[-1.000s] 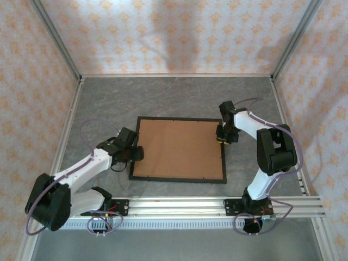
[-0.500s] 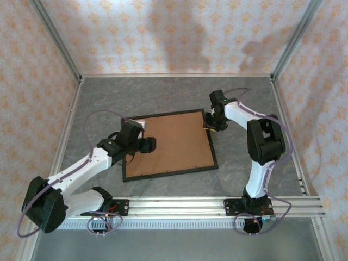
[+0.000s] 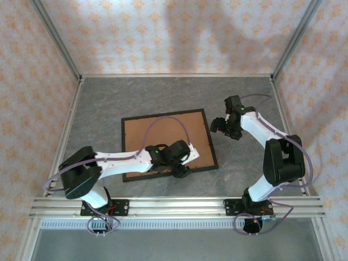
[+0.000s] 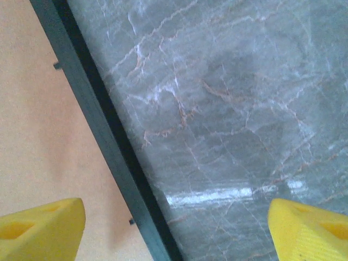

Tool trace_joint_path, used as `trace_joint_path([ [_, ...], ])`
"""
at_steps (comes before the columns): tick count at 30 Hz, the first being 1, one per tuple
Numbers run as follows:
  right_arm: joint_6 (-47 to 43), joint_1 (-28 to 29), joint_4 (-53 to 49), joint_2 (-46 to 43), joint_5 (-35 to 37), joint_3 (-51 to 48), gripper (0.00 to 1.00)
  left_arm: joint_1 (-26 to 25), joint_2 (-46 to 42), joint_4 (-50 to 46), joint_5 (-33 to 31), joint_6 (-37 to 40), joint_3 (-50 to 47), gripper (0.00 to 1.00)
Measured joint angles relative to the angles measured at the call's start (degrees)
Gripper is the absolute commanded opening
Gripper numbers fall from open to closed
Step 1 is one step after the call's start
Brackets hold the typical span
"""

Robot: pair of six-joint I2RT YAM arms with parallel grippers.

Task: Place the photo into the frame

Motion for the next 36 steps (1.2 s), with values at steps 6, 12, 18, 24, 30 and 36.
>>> trace_joint_path([
  [6,0.02,0.15,0.0,-0.83,0.02,-2.29,0.87,-1.2,9.42,-1.86,0.02,8.39,5.16,0.63],
  [12,0.04,0.15,0.0,-0.83,-0.04,-3.61,0.86,-1.42,10.93,-2.56,-0.35,11.65,6.21,0.53],
  [18,0.02,0.15,0.04,-0.83,-1.79,-4.44,0.85,-1.51,10.99,-2.32,-0.87,13.18,6.21,0.33],
  [24,0.07,0.15,0.33,-1.22,-5.84,-7.85,0.83,-1.84,10.97,-1.2,-0.48,13.35,6.12,0.19],
  [30,0.28,0.15,1.95,-5.14,-12.0,-13.97,0.82,-1.73,10.64,0.52,-0.02,12.87,5.51,0.15],
  [36,1.57,0.17,5.73,-7.8,-17.22,-18.27,0.82,0.39,7.61,2.21,3.54,11.21,3.15,0.14],
])
